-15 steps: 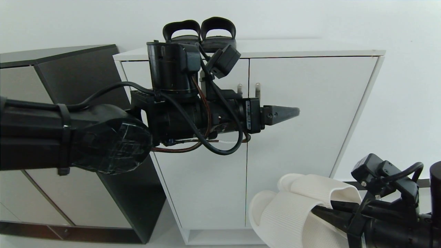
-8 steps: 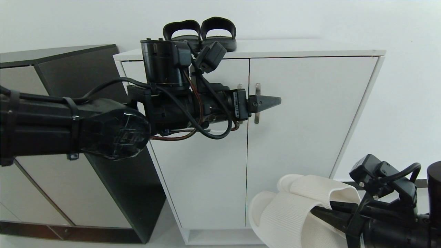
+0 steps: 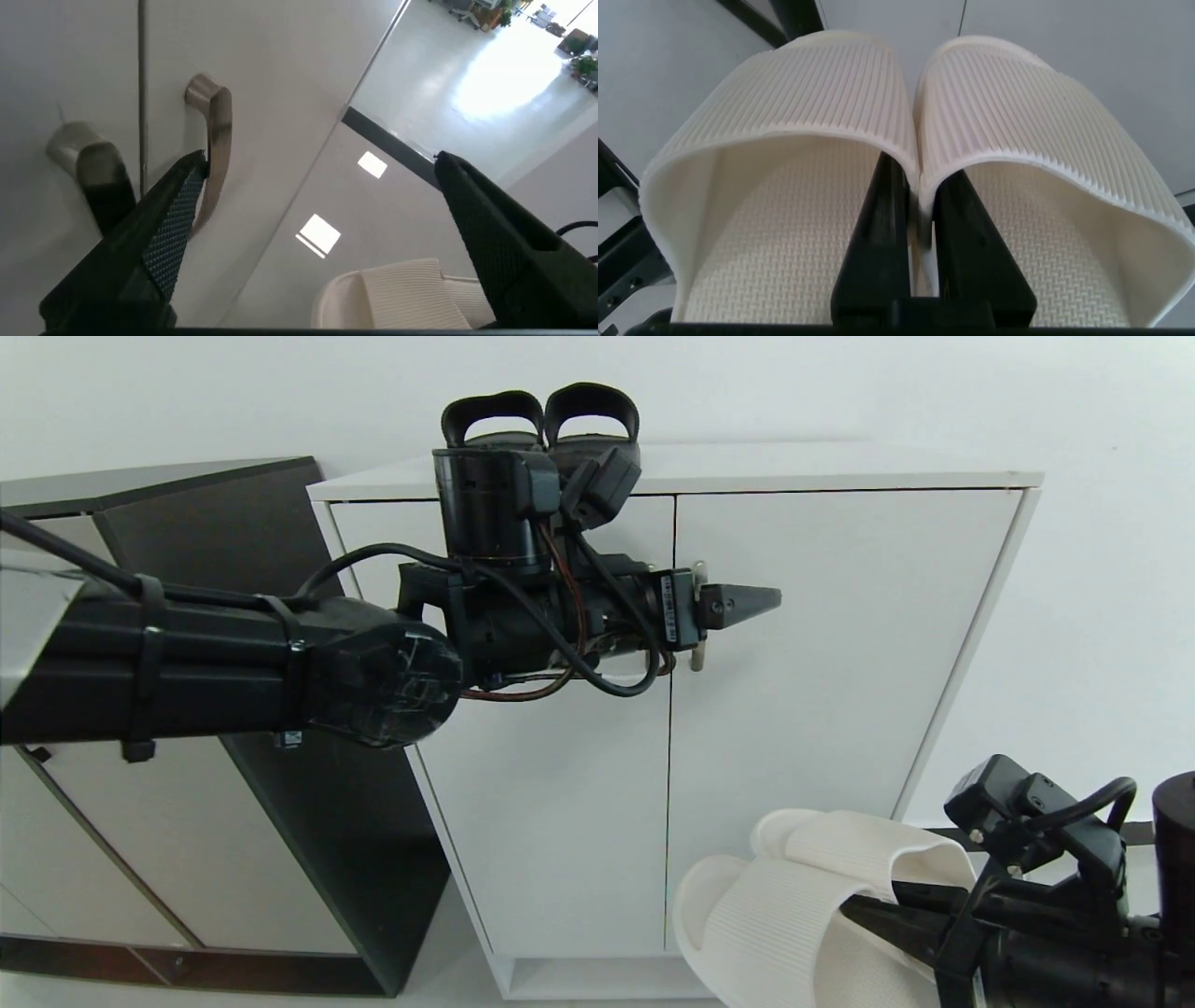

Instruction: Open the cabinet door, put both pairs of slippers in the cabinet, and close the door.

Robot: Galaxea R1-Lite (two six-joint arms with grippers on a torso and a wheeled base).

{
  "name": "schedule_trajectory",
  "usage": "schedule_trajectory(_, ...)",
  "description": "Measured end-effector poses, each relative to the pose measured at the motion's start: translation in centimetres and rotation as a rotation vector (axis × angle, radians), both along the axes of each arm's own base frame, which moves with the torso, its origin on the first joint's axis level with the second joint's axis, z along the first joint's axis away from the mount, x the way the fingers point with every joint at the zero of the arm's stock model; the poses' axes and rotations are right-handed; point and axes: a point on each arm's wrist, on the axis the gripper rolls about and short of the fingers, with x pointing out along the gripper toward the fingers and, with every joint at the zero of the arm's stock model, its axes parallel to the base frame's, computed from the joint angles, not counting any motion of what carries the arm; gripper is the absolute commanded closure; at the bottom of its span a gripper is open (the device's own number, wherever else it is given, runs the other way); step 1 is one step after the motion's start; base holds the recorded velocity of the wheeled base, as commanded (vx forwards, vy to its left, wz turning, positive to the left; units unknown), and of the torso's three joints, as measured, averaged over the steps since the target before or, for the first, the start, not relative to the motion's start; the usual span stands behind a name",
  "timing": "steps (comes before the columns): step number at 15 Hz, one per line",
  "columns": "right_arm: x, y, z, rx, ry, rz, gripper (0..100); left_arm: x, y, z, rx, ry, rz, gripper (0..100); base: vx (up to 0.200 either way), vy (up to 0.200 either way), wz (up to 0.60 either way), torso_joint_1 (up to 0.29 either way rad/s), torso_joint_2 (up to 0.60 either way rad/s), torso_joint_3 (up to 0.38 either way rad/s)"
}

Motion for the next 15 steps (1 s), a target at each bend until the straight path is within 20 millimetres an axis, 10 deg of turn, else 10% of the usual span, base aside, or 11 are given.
schedule_trajectory(1,0.0,0.0,0.0,0.002,0.002,0.006,100,0.2,-0.2,-0.2,0.002,0.002,0.0,0,0.0,0.0,0.0,0.0,0.0,0.0)
schedule_trajectory(2,0.0,0.0,0.0,0.007,0.007,0.022,100,0.3,-0.3,-0.4,0.004,0.005,0.001,100,0.0,0.0,0.0,0.0,0.0,0.0)
schedule_trajectory(15,-2.2,-1.3,-1.5,-0.012,0.029,0.307,100,-3.2,0.1,-0.4,0.023,0.035,-0.05,100,0.0,0.0,0.0,0.0,0.0,0.0)
